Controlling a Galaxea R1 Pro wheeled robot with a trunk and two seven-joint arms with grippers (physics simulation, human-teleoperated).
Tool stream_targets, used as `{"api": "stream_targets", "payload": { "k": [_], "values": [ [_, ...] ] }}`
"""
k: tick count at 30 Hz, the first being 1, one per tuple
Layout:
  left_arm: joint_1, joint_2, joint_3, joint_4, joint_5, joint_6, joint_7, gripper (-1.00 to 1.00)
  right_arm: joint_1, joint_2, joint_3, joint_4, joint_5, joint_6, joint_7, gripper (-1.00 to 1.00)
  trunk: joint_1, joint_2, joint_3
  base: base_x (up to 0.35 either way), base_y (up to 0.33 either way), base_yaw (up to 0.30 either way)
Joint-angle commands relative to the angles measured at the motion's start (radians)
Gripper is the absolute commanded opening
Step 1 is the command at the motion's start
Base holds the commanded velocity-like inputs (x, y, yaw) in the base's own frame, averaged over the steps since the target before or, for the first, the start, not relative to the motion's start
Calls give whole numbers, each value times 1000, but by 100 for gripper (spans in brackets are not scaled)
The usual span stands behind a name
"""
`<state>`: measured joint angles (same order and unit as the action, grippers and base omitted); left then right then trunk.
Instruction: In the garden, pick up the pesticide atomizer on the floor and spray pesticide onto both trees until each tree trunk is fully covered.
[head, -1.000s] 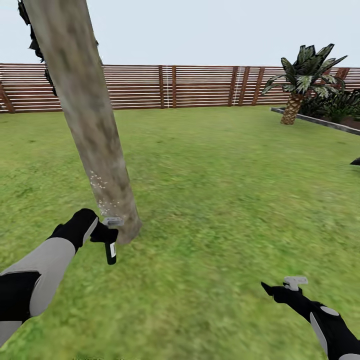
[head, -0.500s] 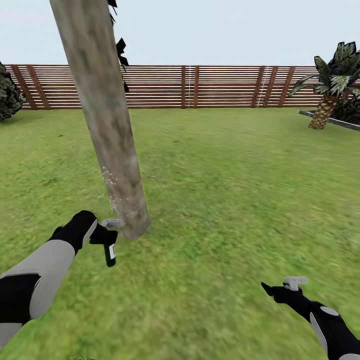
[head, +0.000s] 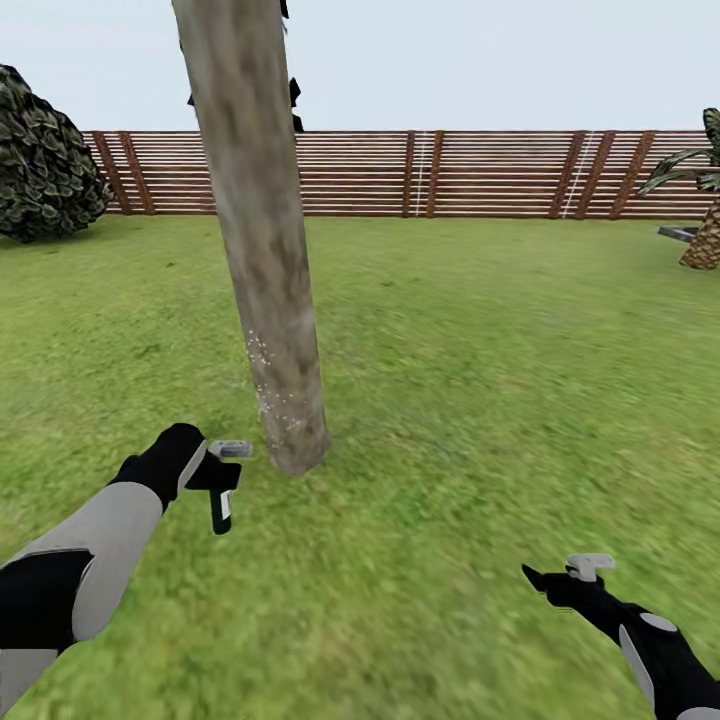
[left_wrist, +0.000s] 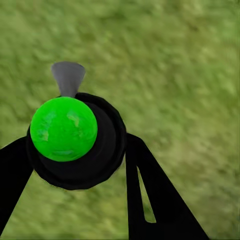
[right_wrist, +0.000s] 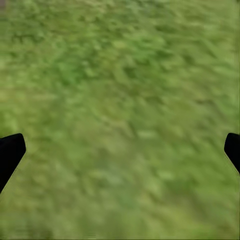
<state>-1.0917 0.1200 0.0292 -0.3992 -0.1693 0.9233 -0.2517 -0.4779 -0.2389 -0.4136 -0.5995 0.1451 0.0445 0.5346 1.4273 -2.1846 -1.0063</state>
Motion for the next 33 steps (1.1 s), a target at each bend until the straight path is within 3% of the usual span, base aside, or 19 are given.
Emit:
{"api": "stream_targets", "payload": {
  "k": [1,9,33],
  "values": [
    [-1,-3,3,-1,-11,3,-4,-100,-1,1,-8,-2,10,5,8,100,0,0,-1,229,-131,41],
    [0,-5,4,-3,-10,4,0,-100,-1,0,-8,-3,10,5,8,100,0,0,-1,238,-157,7],
    [0,-3,6,-4,-11,5,0,-100,-1,0,-8,-3,10,4,8,100,0,0,2,67,-248,27]
  ]
}}
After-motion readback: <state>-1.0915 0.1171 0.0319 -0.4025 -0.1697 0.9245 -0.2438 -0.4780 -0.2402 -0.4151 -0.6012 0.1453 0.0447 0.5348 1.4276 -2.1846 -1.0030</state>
